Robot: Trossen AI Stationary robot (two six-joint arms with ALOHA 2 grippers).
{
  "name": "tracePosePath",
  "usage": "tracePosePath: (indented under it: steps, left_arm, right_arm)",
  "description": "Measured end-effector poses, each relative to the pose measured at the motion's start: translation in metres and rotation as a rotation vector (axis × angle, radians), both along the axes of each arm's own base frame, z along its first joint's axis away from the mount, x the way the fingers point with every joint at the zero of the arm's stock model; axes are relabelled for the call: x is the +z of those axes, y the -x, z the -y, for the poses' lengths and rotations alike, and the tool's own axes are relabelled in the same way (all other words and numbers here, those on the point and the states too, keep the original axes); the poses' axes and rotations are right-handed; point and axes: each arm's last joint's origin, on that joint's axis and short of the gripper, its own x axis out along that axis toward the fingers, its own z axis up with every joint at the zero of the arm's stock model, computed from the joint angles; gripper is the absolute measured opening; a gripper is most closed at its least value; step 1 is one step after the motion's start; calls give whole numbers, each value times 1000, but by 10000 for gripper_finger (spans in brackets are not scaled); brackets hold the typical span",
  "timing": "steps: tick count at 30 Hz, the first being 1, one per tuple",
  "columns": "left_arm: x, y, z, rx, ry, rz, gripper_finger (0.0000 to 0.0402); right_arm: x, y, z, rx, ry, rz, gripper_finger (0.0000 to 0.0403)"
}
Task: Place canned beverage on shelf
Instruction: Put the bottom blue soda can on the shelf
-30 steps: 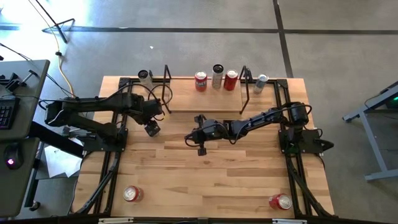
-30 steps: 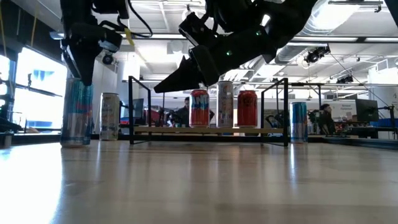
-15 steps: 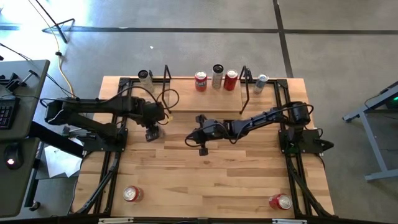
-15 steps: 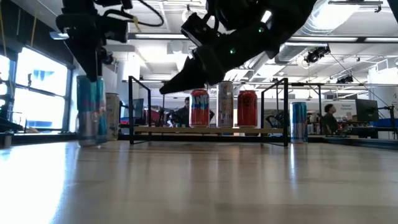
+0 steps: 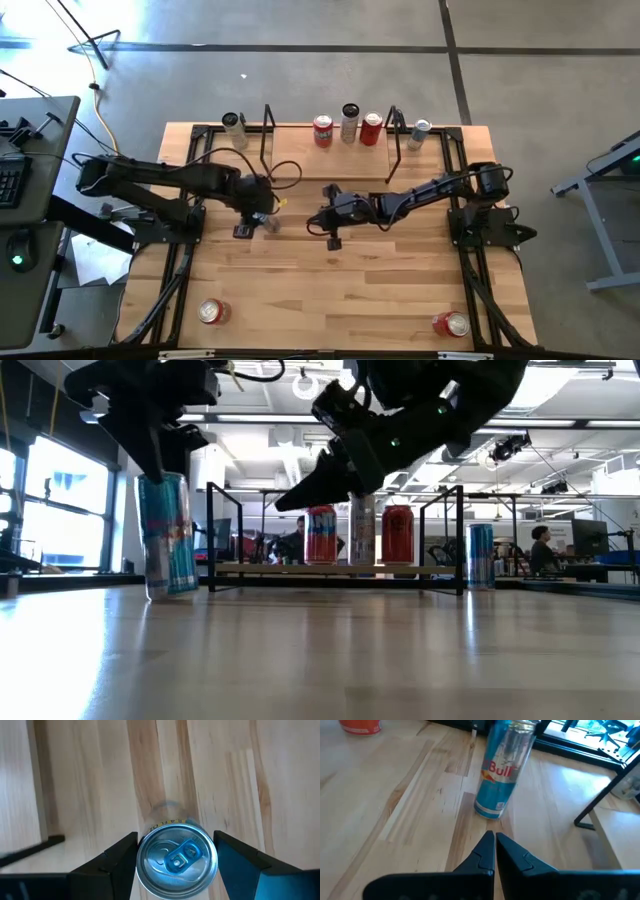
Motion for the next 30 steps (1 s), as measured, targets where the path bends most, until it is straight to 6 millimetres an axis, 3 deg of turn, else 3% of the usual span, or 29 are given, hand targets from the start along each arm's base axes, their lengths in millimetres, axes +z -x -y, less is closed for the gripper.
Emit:
tracePosePath:
  steps: [9,20,30]
  left_arm:
    - [-8,-8,2,-11,-2,-25,236]
    - [10,-12,-2,65,10,21,240]
    - [11,-12,-2,120,20,24,241]
  right_arm:
    - [-3,2,0,-10,-23,4,0]
    - [-3,2,0,-8,-19,3,0]
    - [-3,2,0,-8,-19,3,0]
